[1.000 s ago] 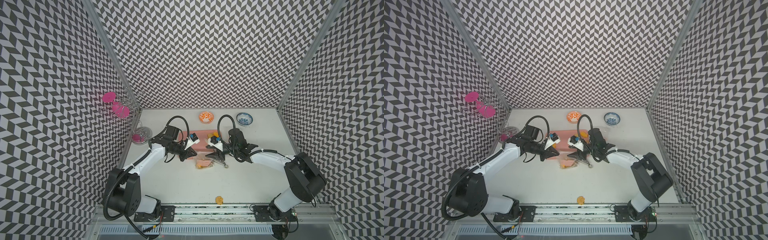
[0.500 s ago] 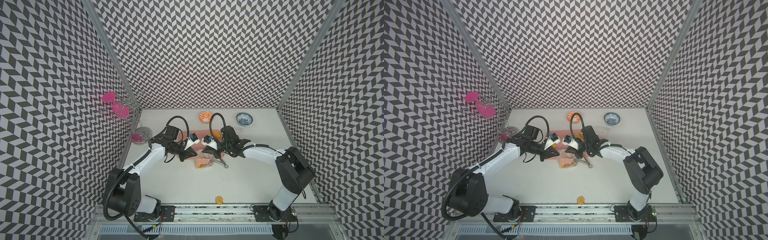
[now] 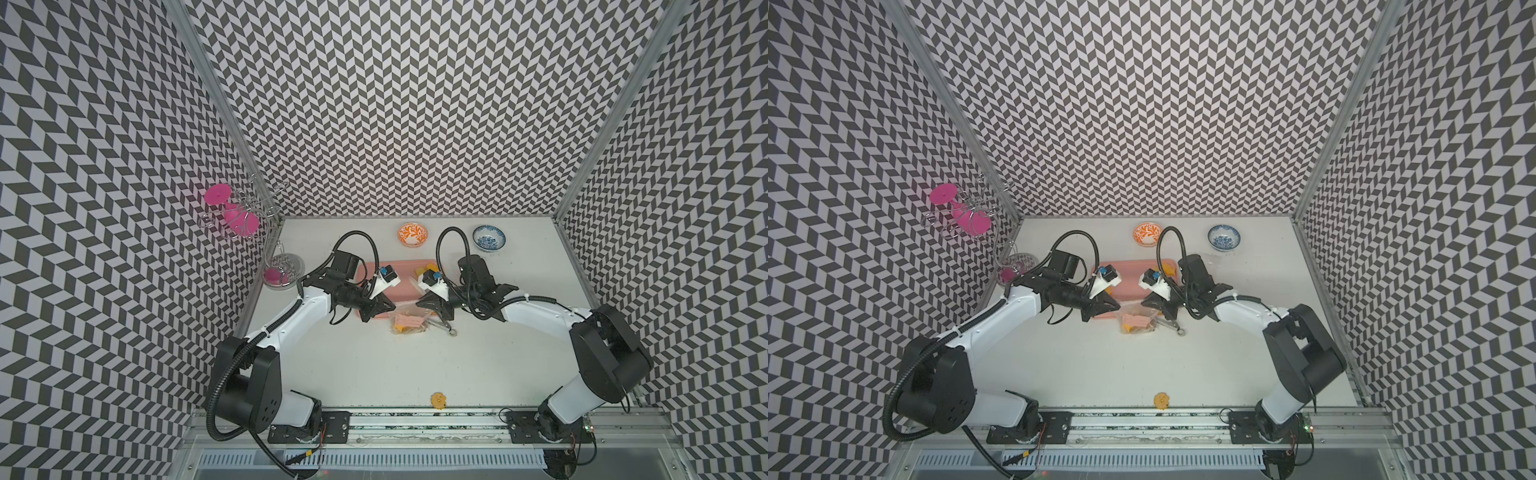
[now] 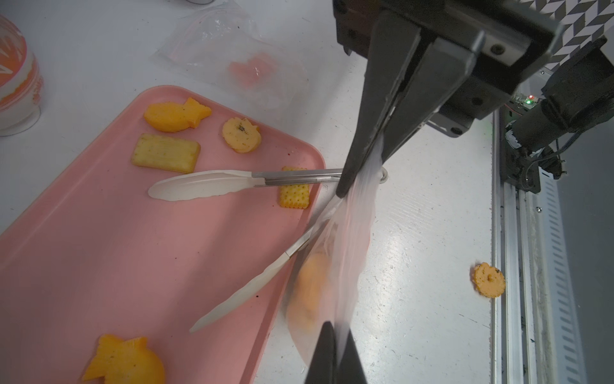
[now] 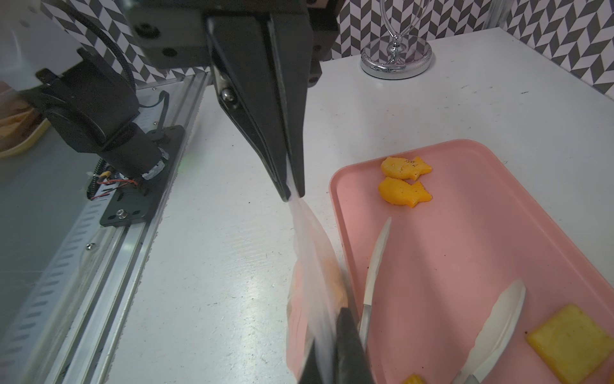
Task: Put the cookies into a resealable bag to prevent moisture
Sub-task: Close the ziploc bag at the center of the board.
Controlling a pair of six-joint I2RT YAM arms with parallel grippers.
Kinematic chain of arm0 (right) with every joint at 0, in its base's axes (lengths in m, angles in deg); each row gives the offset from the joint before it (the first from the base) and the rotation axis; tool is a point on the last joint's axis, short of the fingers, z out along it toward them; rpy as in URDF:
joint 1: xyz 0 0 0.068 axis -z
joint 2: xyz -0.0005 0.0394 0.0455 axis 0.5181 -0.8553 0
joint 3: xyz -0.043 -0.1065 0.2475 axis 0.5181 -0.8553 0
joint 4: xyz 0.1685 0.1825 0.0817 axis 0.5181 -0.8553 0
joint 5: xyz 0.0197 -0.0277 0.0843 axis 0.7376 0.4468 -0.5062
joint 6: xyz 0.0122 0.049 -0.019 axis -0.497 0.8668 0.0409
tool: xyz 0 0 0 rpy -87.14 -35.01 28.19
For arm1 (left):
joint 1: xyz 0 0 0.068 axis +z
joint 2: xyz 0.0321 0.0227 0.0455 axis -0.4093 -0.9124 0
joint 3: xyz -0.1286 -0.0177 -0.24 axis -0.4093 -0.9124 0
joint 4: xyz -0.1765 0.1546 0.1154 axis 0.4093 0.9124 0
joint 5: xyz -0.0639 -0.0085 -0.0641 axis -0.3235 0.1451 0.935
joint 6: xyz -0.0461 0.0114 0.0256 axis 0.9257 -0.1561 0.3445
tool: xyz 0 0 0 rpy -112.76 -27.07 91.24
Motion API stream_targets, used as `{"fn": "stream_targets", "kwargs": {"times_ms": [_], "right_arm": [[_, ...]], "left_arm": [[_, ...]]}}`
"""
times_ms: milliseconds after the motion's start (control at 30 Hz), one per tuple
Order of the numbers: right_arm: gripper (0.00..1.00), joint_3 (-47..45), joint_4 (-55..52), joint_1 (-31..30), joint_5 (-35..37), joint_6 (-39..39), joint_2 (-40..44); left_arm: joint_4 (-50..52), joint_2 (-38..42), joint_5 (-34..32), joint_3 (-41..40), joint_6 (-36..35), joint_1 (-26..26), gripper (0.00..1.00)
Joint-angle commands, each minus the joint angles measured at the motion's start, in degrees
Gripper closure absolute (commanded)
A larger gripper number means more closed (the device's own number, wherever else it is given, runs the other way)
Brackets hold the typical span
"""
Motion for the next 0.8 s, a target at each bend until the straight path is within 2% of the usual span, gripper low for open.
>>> {"fn": "stream_targets", "kwargs": {"times_ms": [0, 67, 133, 300, 400, 500, 600, 767], "right_arm": [[0.84, -1.86, 3.53, 2.52, -0.41, 1.1, 2.99], [0.86, -2.96, 3.99, 3.22, -0.42, 1.57, 3.67], [0.99, -3.4, 3.91, 3.81, -0.46, 1.69, 4.19], [1.0, -3.15, 3.85, 4.01, -1.29, 1.95, 4.03], [0.89, -3.18, 5.29, 3.92, -2.0, 3.64, 4.37], [0.87, -3.5, 8.28, 3.46, -4.62, 7.22, 5.74], [0.62, -4.5, 13.79, 1.7, -3.73, 11.52, 7.6], [0.44, -3.65, 16.93, 0.68, -0.7, 14.78, 8.72]], "left_arm": [[0.9, 1.05, -1.66, 0.54, -0.34, 0.59, 1.0], [0.83, 1.15, -1.74, 0.57, -0.33, 0.68, 1.0], [0.81, 1.14, -1.98, 0.55, -0.1, 0.68, 1.0], [1.56, 1.38, -2.65, 1.63, 1.12, 0.95, 1.0], [2.42, 3.29, -2.99, 2.66, 2.93, 1.37, 1.0], [3.0, 5.81, -4.29, 4.54, 8.15, 3.33, 1.0], [4.76, 7.57, -6.64, 7.26, 11.59, 5.75, 1.0], [-0.51, 8.96, -9.12, 9.43, 18.26, 14.35, 1.0]]}}
